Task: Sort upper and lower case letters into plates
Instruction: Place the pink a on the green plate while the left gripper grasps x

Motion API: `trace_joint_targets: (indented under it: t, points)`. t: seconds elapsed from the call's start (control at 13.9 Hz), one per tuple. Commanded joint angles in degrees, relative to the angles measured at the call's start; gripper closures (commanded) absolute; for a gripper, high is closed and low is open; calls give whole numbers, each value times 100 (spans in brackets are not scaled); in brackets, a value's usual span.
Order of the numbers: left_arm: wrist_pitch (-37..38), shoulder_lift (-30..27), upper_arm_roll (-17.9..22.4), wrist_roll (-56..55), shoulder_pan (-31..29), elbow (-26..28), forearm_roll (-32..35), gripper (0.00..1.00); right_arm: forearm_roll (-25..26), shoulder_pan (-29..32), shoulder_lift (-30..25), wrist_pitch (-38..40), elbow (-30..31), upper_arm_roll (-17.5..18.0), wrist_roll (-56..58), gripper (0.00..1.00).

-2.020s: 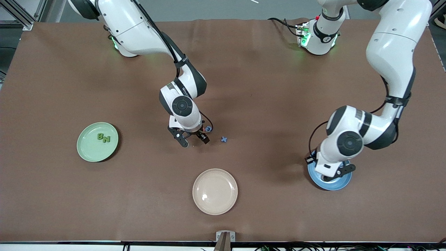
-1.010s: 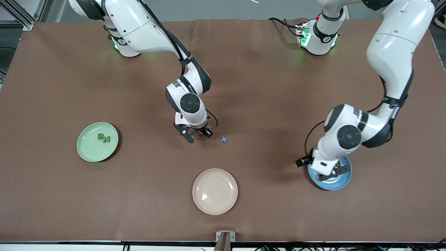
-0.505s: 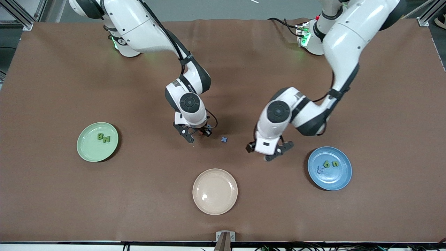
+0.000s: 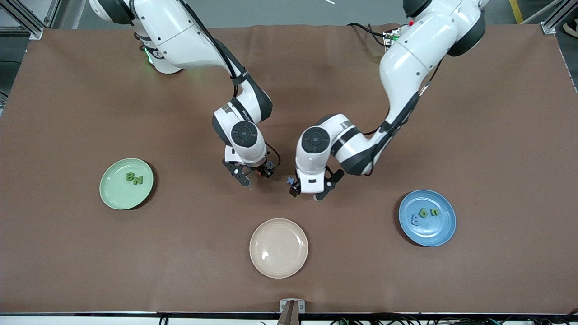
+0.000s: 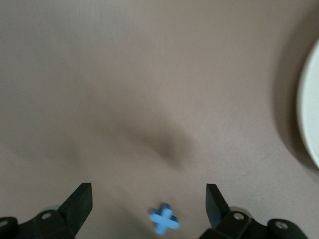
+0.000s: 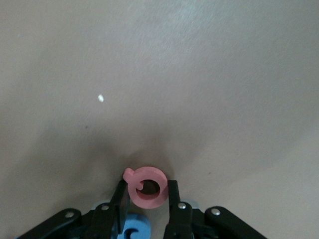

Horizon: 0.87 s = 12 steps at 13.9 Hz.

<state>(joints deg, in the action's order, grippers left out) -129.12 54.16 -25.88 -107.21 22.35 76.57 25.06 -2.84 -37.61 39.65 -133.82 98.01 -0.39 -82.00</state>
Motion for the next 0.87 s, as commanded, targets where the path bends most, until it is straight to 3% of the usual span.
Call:
trace_joint_targets:
  t: [0.0,0.36,0.65,0.72,0.79]
  points:
    - [1,279,223,-808,357,-424,-36,0,29,340,-509,792,-27,12,534,75]
    - [-8,367,285,-1426,542,-398,-54,4,29,1499,-1310,2078,25,13,2850,75]
    - [0,420,312,-1461,595,-398,-45,32,29,2773,-1399,2149,175,13,5469,75]
    - [1,420,312,-1461,595,-389,-28,41,29,3142,-1373,2141,175,13,6241,75]
    - [35,420,312,-1426,595,-389,-27,57,29,3415,-1346,2106,175,13,6850,75]
